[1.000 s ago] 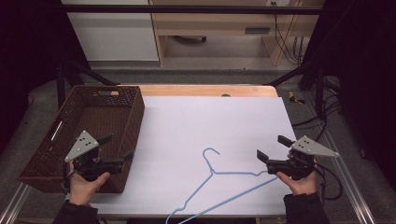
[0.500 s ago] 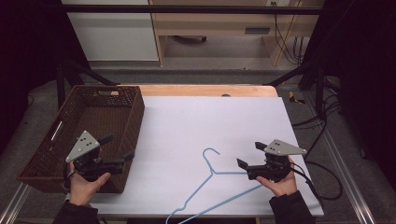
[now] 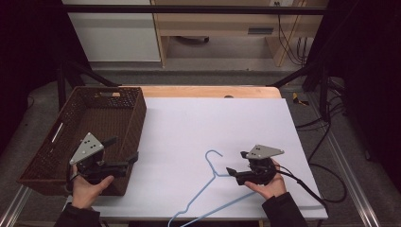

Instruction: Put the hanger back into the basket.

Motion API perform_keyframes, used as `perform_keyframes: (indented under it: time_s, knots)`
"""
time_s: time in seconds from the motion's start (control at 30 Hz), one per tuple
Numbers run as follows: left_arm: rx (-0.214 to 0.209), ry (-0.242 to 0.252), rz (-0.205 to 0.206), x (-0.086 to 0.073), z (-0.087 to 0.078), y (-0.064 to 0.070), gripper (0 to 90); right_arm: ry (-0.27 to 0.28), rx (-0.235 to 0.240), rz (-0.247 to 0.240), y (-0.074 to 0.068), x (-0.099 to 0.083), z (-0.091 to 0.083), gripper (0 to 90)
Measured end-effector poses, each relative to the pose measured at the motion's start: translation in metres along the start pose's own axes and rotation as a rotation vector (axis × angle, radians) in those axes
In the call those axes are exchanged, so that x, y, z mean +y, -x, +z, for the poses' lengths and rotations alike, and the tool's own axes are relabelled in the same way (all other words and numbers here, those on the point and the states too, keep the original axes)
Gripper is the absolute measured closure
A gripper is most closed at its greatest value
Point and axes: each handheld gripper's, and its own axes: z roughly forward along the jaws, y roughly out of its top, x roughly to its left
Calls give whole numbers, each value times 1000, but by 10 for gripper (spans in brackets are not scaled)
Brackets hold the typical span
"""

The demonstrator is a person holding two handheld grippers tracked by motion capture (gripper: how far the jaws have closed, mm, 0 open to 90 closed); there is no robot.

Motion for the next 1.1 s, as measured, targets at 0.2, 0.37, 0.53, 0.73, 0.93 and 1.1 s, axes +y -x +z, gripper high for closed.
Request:
perform_keyframes:
  time_s: [0.2, 0.37, 0.53, 0.73, 0.93, 1.1]
  knots:
    - [1, -2, 3, 0, 0, 0, 64, -59, 21, -12, -4, -2, 14, 273]
    - [5, -4, 2, 0, 0, -2, 64, -119, 46, -25, -6, -6, 27, 343]
    - [9, -5, 0, -1, 0, -3, 64, -168, 64, -37, -6, -10, 37, 419]
    - [12, -4, 5, 0, -1, -3, 64, -220, 73, -65, -7, -12, 46, 522]
    - [8, -4, 9, 0, 1, -1, 65, -277, 80, -79, -7, -15, 52, 623]
    - [3, -10, 12, 0, 2, 1, 65, -294, 88, -99, -6, -16, 57, 683]
